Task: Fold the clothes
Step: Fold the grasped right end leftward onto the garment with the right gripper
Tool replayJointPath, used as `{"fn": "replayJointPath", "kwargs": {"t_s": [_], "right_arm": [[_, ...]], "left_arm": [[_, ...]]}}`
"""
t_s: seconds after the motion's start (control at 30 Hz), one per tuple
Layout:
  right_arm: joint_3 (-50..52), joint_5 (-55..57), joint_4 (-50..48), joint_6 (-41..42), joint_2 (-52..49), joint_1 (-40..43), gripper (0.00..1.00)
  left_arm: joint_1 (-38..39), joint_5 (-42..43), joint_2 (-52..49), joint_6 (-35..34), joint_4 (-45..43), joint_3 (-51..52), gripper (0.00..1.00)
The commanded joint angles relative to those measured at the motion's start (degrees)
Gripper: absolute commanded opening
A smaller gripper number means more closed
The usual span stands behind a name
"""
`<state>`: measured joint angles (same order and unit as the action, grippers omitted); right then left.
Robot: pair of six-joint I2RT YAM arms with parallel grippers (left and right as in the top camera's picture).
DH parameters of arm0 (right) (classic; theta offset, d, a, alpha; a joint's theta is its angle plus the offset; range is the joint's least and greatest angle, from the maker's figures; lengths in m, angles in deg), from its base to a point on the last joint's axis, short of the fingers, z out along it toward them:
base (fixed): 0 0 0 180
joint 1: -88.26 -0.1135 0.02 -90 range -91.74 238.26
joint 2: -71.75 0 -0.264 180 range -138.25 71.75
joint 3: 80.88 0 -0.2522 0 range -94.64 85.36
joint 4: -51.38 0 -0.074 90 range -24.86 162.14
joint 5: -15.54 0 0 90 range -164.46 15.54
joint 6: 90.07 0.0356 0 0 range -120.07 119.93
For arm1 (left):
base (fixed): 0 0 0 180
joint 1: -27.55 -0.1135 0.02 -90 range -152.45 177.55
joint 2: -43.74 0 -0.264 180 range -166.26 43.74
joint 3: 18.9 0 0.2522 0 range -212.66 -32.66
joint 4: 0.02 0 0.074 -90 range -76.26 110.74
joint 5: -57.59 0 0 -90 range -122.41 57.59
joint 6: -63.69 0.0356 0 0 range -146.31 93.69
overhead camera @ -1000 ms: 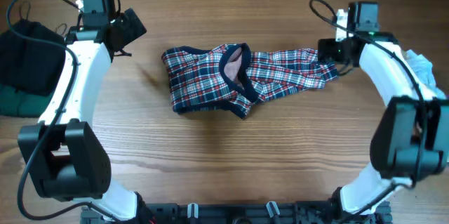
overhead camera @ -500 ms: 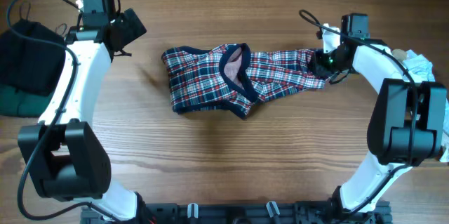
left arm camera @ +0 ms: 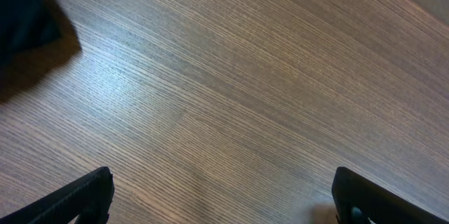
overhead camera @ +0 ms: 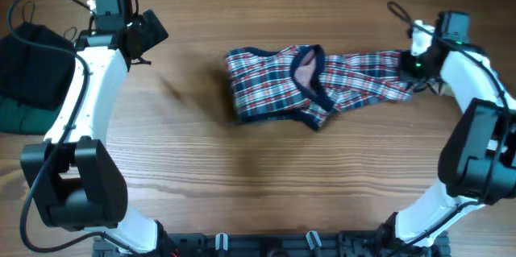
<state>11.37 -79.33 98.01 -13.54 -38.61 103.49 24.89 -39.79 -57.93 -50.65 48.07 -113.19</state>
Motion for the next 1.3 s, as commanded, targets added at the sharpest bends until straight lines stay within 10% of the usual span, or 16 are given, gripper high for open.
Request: {"fn": "replayJointPath", "kwargs": {"t_s": [0.0, 0.43, 1.27], "right_arm": [[-2.10, 1.33, -0.72, -1.99, 2.14, 1.77, 0.04], [-4.70, -5.57, 3.76, 1.70, 16.39, -12.90, 0.04], [-4.28, -14.14, -1.90, 15.56, 8.59, -42.88, 0.04]], "left_arm": [[-0.35, 0.50, 1.42, -0.15, -0.07, -0.72, 1.00], [-0.35, 0.48, 1.42, -0.15, -0.04, -0.72, 1.00], [-0.35, 0.48, 1.42, -0.15, -0.04, -0.72, 1.00]]}}
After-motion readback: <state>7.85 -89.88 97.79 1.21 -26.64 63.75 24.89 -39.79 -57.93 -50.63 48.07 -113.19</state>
